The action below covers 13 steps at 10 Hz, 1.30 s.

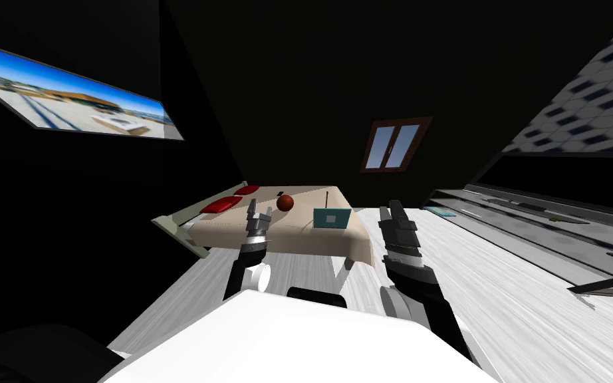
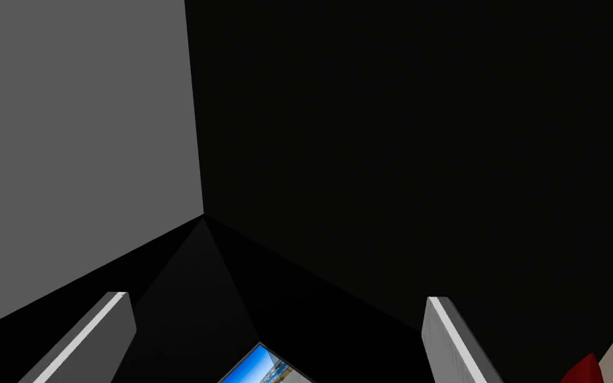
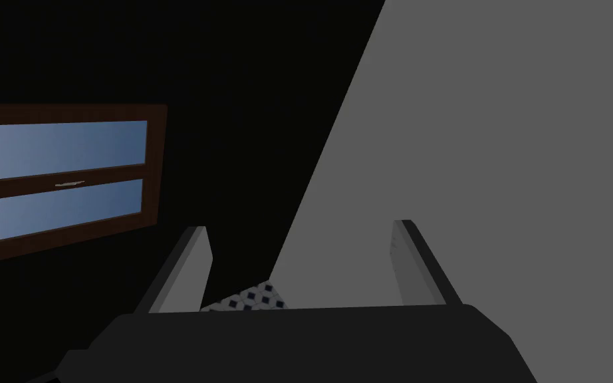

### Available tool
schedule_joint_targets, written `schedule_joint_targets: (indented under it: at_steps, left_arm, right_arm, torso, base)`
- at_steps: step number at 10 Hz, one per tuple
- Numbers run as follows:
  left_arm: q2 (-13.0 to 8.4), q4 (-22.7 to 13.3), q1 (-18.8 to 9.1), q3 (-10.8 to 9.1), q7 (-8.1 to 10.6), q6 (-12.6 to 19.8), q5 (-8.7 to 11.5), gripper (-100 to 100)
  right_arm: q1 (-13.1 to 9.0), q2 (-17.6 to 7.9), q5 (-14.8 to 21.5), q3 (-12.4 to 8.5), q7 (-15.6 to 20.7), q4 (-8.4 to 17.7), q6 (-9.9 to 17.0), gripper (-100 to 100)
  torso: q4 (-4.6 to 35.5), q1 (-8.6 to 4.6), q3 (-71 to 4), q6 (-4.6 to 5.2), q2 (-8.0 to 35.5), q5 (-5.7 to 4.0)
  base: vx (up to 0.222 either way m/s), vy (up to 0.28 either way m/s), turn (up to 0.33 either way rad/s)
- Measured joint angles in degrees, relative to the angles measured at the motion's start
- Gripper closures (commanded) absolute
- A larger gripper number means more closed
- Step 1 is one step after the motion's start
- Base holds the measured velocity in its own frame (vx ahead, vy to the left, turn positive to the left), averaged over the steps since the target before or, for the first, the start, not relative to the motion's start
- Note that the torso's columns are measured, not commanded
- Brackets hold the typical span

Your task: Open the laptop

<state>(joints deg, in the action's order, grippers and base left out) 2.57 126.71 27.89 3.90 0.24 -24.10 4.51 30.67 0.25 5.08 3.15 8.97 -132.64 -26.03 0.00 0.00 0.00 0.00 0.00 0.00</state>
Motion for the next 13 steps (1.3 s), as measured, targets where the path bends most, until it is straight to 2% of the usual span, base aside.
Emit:
schedule_joint_targets:
  at_steps: [2,9,10,11,13]
  left_arm:
    - [0.0,0.0,0.0,0.0,0.0,0.0,0.0,0]
    - [0.0,0.0,0.0,0.0,0.0,0.0,0.0,0]
    - [0.0,0.0,0.0,0.0,0.0,0.0,0.0,0]
    - [0.0,0.0,0.0,0.0,0.0,0.0,0.0,0]
    - [0.0,0.0,0.0,0.0,0.0,0.0,0.0,0]
  right_arm:
    - [0.0,0.0,0.0,0.0,0.0,0.0,0.0,0]
    - [0.0,0.0,0.0,0.0,0.0,0.0,0.0,0]
    - [0.0,0.0,0.0,0.0,0.0,0.0,0.0,-100]
    - [-0.1,-1.2,0.4,-0.1,0.3,0.2,0.1,-100]
    - [-0.3,-4.1,1.7,-0.4,1.7,0.6,0.4,-100]
  torso:
    - [6.0,0.0,-12.0,0.0,6.0,0.0]
    - [35.4,0.0,-70.7,0.0,35.4,0.0]
    - [39.6,0.0,-79.2,0.0,39.6,0.0]
    - [41.5,0.03,-83.1,0.0,41.5,0.01]
    - [42.2,0.06,-84.5,0.0,42.2,0.02]
  base:
    - [0.0,0.0,0.0]
    - [0.0,0.0,0.0]
    - [0.007,0.012,0.021]
    - [0.006,0.029,0.031]
    - [0.011,0.044,0.036]
